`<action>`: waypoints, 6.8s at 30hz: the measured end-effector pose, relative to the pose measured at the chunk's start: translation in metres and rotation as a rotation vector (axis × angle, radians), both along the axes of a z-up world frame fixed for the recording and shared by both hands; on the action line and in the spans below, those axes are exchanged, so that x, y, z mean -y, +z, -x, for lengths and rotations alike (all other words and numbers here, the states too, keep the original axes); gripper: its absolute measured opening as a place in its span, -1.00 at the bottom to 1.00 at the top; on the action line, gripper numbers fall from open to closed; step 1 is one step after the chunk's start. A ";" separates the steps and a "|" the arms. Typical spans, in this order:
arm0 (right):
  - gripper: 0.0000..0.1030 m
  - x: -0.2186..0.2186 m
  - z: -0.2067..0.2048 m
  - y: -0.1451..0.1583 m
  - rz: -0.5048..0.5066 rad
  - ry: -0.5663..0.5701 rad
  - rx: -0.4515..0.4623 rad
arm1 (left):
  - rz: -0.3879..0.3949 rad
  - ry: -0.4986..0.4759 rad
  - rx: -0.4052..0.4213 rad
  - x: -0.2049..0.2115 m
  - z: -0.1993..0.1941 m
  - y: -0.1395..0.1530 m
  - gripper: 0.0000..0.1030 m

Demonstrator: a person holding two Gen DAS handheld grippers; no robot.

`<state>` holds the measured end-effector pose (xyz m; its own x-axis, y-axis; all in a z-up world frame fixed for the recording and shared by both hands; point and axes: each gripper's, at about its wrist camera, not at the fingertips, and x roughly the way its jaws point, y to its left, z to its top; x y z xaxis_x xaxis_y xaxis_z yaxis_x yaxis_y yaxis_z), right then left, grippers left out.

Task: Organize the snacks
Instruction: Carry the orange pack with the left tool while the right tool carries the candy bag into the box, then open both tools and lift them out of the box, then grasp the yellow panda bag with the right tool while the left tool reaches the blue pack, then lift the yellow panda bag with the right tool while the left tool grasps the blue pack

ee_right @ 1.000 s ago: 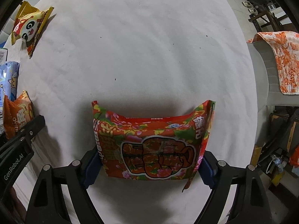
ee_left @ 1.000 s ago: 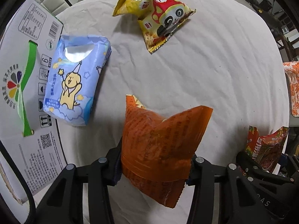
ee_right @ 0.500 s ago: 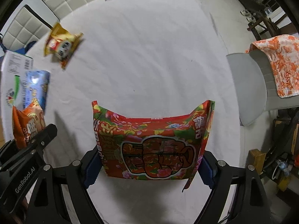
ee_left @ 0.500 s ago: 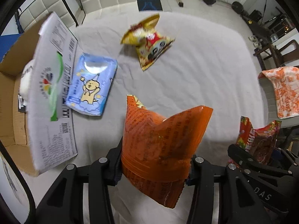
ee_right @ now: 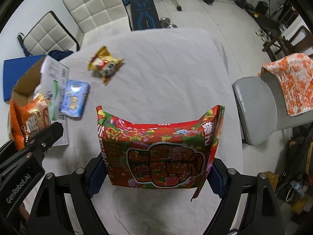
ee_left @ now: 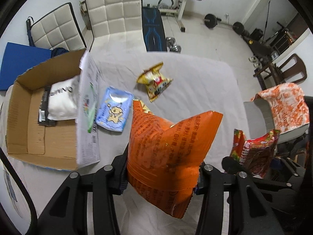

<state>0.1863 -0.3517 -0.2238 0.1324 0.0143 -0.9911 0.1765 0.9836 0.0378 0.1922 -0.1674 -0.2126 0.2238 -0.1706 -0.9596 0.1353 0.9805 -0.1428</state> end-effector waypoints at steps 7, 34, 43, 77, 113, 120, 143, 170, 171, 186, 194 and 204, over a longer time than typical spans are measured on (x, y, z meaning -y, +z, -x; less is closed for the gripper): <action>0.71 -0.045 0.000 0.025 -0.016 0.044 0.051 | 0.029 0.031 0.055 -0.051 -0.001 0.037 -0.13; 0.72 -0.323 -0.099 -0.067 -0.169 0.153 -0.122 | -0.048 0.241 -0.191 -0.346 -0.123 -0.049 -0.12; 0.72 -0.349 -0.114 -0.123 -0.105 0.155 -0.218 | -0.042 0.213 -0.343 -0.357 -0.171 -0.116 -0.11; 1.00 -0.366 -0.114 -0.124 -0.013 0.186 -0.227 | -0.129 0.177 -0.238 -0.373 -0.196 -0.097 0.89; 1.00 -0.336 -0.027 0.034 -0.073 0.257 0.072 | -0.146 0.242 0.093 -0.349 -0.017 0.033 0.89; 1.00 -0.285 -0.036 0.042 -0.121 0.207 0.075 | -0.146 0.239 0.119 -0.316 -0.025 0.048 0.89; 0.39 -0.093 -0.221 -0.167 0.029 0.298 -0.205 | -0.293 0.151 0.005 -0.155 -0.128 -0.021 0.89; -0.20 0.049 -0.116 -0.144 -0.121 0.131 -0.179 | -0.490 -0.422 -0.461 0.021 -0.198 -0.187 0.89; 0.18 0.045 -0.120 -0.140 -0.114 0.161 -0.153 | -0.473 -0.398 -0.477 0.019 -0.197 -0.188 0.89; 0.16 -0.034 -0.217 -0.173 -0.050 0.632 -0.105 | -0.402 -0.241 -0.518 0.007 -0.182 -0.206 0.56; -0.43 -0.038 -0.203 -0.172 0.086 0.550 -0.160 | -0.362 -0.172 -0.460 0.004 -0.182 -0.196 -0.04; -0.47 0.053 -0.117 -0.170 0.072 0.223 -0.306 | -0.189 -0.122 -0.429 0.024 -0.136 -0.180 -0.13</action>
